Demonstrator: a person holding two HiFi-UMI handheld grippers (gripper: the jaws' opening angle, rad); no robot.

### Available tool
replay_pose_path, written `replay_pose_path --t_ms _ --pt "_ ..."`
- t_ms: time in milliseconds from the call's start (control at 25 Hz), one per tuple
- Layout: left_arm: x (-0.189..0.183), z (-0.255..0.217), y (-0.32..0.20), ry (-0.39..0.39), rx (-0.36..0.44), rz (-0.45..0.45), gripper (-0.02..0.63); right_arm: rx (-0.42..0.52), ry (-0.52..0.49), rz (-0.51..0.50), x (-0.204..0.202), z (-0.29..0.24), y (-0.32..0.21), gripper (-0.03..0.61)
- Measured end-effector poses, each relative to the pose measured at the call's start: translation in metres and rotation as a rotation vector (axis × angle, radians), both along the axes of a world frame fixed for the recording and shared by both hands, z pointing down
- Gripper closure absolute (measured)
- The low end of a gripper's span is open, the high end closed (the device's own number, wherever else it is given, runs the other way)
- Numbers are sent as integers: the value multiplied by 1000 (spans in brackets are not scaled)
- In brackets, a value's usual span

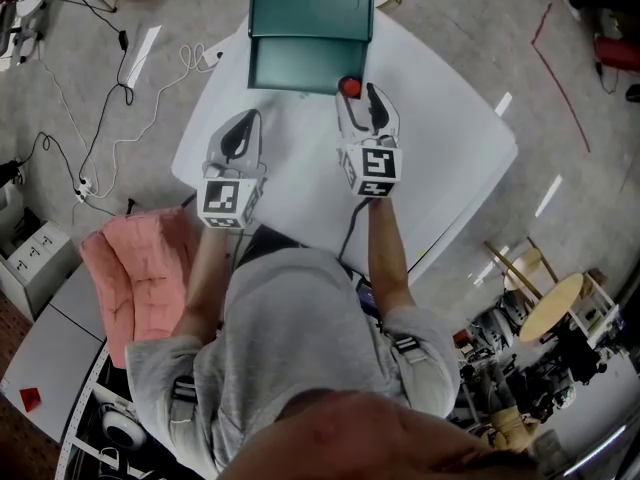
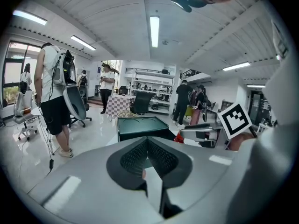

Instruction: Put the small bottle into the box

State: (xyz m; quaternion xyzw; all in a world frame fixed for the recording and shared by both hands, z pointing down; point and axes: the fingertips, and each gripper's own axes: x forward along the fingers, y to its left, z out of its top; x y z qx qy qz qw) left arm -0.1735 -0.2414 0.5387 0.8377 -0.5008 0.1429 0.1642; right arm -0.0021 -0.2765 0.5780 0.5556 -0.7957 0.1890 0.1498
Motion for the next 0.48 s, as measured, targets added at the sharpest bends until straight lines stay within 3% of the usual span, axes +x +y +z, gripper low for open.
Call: replay_pose_path --t_ms 480 --pt "-4 -38 20 17 74 27 601 82 -2 20 0 -50 29 364"
